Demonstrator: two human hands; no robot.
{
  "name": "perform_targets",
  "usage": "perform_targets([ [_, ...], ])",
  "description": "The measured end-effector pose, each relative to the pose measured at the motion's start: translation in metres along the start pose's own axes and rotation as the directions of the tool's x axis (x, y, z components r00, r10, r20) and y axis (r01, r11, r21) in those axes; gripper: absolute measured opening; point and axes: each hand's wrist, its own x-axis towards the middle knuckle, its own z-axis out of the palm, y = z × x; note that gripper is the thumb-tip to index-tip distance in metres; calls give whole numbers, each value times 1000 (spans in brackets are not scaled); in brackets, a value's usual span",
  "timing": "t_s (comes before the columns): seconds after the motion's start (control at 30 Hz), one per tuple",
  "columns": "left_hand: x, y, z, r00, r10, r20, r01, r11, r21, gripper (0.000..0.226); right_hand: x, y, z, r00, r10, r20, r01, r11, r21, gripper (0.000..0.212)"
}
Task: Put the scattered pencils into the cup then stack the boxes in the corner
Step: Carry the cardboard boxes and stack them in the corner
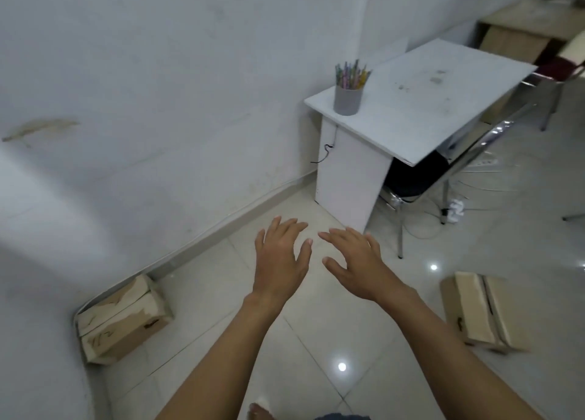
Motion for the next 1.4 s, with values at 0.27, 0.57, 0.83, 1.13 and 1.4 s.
perform_targets([
  [0.27, -34, 116, 96, 997, 47, 67, -41, 996, -79, 33, -90, 121, -50, 991, 135, -25, -135, 991, -11, 50],
  [0.57, -64, 222, 192, 938, 188, 291, -150, 978, -147, 33, -200, 235, -68, 913, 404, -65, -397, 913, 90, 53],
  [0.83, -59, 254, 257, 863, 293, 411, -234, 954, -188, 31, -246, 292, -61, 773, 620, -139, -589, 781, 208, 56],
  [1.13, -5, 286, 360, 732, 395, 555, -314, 919, -239, 31, -244, 391, -71, 572, 799, -184, -752, 601, 272, 67],
  [1.4, 88, 309, 460, 575, 416, 705, -354, 903, -244, 32, -174, 486, -81, 440, 886, -149, -817, 463, 344, 74],
])
